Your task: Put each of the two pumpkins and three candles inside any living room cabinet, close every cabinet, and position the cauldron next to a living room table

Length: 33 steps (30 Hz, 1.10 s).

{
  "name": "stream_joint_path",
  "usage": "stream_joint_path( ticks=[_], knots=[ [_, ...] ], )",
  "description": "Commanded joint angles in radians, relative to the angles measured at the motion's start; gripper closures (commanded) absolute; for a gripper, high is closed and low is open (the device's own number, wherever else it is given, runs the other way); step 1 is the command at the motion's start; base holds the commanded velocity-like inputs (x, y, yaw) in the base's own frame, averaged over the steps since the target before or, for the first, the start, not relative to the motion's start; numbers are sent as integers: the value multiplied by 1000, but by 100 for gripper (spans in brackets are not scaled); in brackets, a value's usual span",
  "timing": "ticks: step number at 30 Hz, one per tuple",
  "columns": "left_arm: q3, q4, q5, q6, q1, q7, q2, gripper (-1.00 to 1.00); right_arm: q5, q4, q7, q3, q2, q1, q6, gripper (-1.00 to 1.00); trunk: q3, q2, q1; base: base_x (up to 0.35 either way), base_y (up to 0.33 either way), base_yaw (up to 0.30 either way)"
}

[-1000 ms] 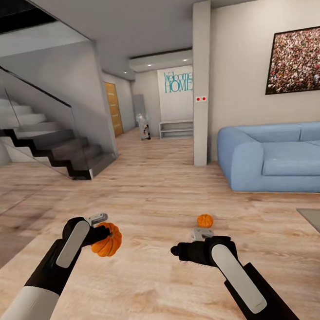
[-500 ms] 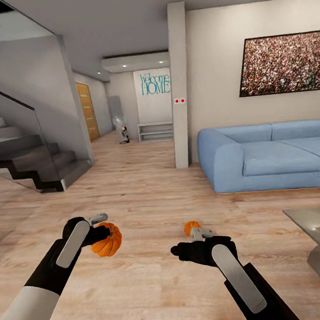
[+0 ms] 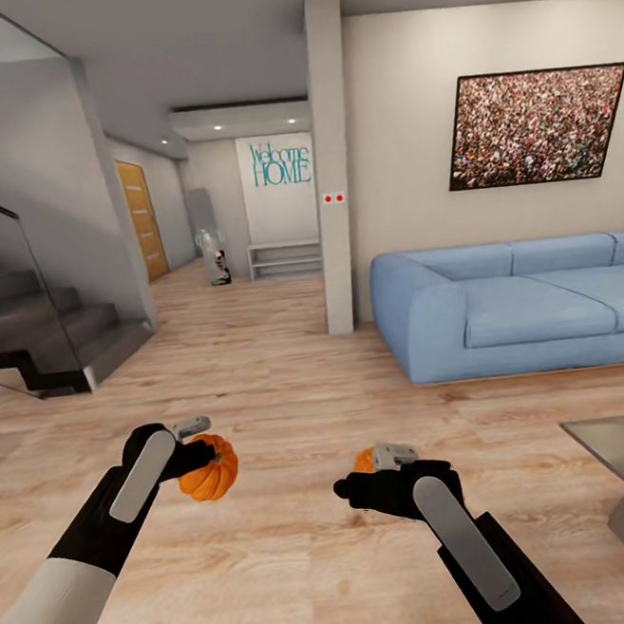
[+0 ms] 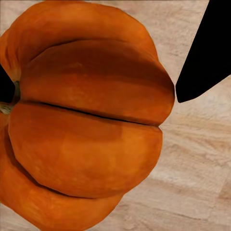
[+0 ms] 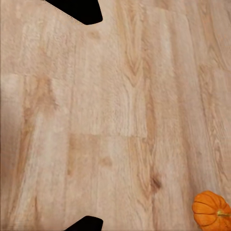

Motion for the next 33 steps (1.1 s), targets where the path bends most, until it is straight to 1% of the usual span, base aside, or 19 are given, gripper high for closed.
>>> stream_joint_path(
  ticks=[1,9,12,14,15,16,17,18,19,20,21,22,23,24,25,26,29,33],
  knots=[
    [-3,-1,7,0,-1,11,1,100,-8,-1,-10,0,0,-1,3,-100,-1,-1,0,322,128,-3],
    [-3,-1,7,0,-1,11,1,100,-5,-1,-10,-2,0,-1,2,-100,-1,-1,0,322,128,-1],
    [-3,-1,7,0,-1,11,1,100,-6,9,-10,-11,-1,-1,-6,-100,-1,-1,0,322,128,0],
    [-3,-1,7,0,-1,11,1,100,-8,28,-7,-54,-2,-1,-43,-100,-1,-1,0,322,128,0],
    [-3,-1,7,0,-1,11,1,100,-10,48,2,-96,-3,-1,-69,-100,-1,-1,0,322,128,0],
    [-3,-1,7,0,-1,11,1,100,-10,76,27,-136,-4,-1,-88,-100,-1,-1,0,322,128,0],
    [-3,-1,7,0,-1,11,1,100,-9,92,45,-154,-5,-1,-95,-100,-1,-1,0,322,128,0],
    [-3,-1,7,0,-1,11,1,100,-7,125,88,-184,-7,-1,-107,-100,-1,-1,0,322,128,0],
    [-3,-1,7,0,-1,11,1,100,-6,143,111,-199,-8,-1,-114,-100,-1,-1,0,322,128,0],
    [-4,-1,7,0,-1,11,1,100,-4,184,153,-230,-10,-1,-142,-100,-1,-1,0,322,128,0],
    [-4,-1,7,0,-1,11,1,100,-3,208,171,-246,-11,-2,-165,-100,-1,-1,0,322,128,0],
    [-4,-1,7,0,-1,11,1,100,-1,261,208,-272,-14,-8,-224,-100,-1,-1,0,322,128,0],
    [-4,-1,7,0,-1,11,1,100,0,288,227,-282,-17,-13,-257,-100,-1,-1,0,322,128,0],
    [-5,0,7,0,-1,11,1,100,1,341,264,-295,-23,-25,-321,-100,-1,-1,0,322,128,0],
    [-5,-1,7,0,-1,11,1,100,1,366,284,-299,-25,-30,-350,-100,-1,-1,0,322,128,0],
    [-6,0,7,0,-1,11,1,100,2,411,322,-305,-28,-36,-398,-100,-1,-1,0,322,128,0],
    [-6,-1,6,0,-1,10,1,100,2,494,394,-312,-31,-46,-470,-100,-1,-1,0,323,120,0],
    [-7,-1,6,1,-1,9,1,100,2,530,440,-307,-29,-49,-503,-100,-1,-1,0,328,57,0]
  ],
)
